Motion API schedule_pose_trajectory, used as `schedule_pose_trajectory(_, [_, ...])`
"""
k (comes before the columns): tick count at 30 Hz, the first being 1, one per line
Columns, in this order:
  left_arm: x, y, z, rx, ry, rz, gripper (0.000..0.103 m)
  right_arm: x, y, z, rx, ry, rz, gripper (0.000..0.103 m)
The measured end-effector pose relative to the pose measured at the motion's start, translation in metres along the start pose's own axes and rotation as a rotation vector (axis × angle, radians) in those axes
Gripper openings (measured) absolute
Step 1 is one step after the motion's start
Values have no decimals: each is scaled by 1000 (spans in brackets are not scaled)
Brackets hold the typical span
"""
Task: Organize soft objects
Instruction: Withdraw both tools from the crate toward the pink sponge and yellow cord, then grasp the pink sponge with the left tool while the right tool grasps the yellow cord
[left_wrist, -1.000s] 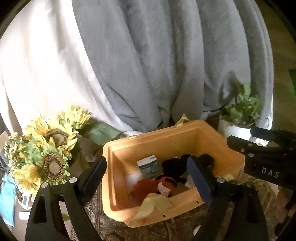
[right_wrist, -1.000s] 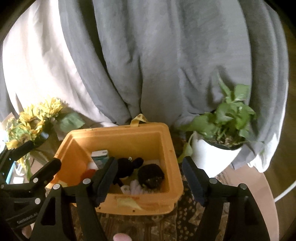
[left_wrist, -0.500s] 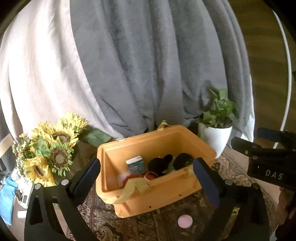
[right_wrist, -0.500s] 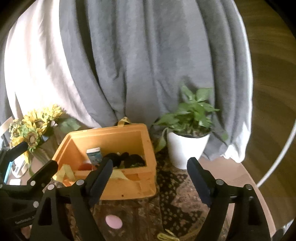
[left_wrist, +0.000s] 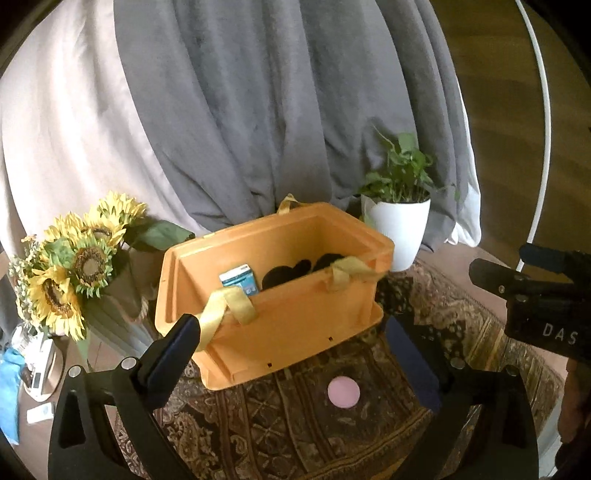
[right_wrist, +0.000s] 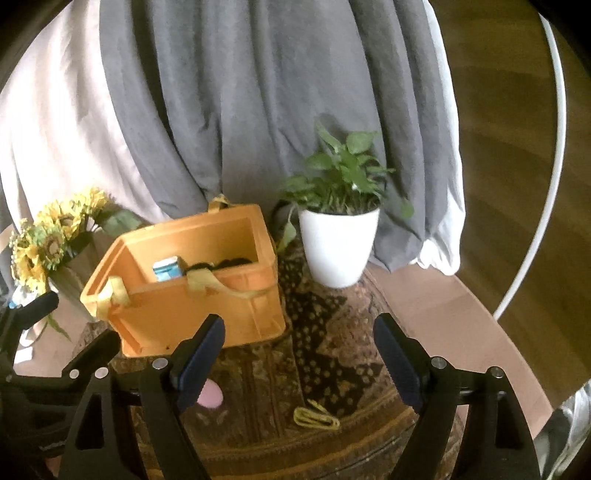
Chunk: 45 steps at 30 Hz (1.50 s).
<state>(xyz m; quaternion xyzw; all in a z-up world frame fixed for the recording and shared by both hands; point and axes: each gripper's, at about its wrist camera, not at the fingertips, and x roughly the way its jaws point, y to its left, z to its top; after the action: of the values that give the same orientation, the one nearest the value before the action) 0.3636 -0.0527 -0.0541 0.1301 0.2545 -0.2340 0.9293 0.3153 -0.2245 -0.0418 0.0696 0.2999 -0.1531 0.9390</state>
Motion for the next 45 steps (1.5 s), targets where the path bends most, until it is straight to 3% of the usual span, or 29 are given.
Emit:
schedule_pose_trajectory(12, [18,-17,-31,68,93,-13,103,8,-12,-38,31,111,-18,83])
schedule_pose_trajectory(25, [71,-24,-67,120,207,-85,103,52,-15,-80,57,302,-29,83])
schedule_pose_trajectory(30, [83,-30,-77,163,203,-97,103,70,-18,-91,70,348,-44,83])
schedule_pose_trajectory(36, [94,-35,-85,206,172,-90,103,82,-20,-101,84,359,-50,83])
schedule_pose_trajectory(45, [118,-35,-88,203,197,-137,97,93,-22,-110,114,322,-67,83])
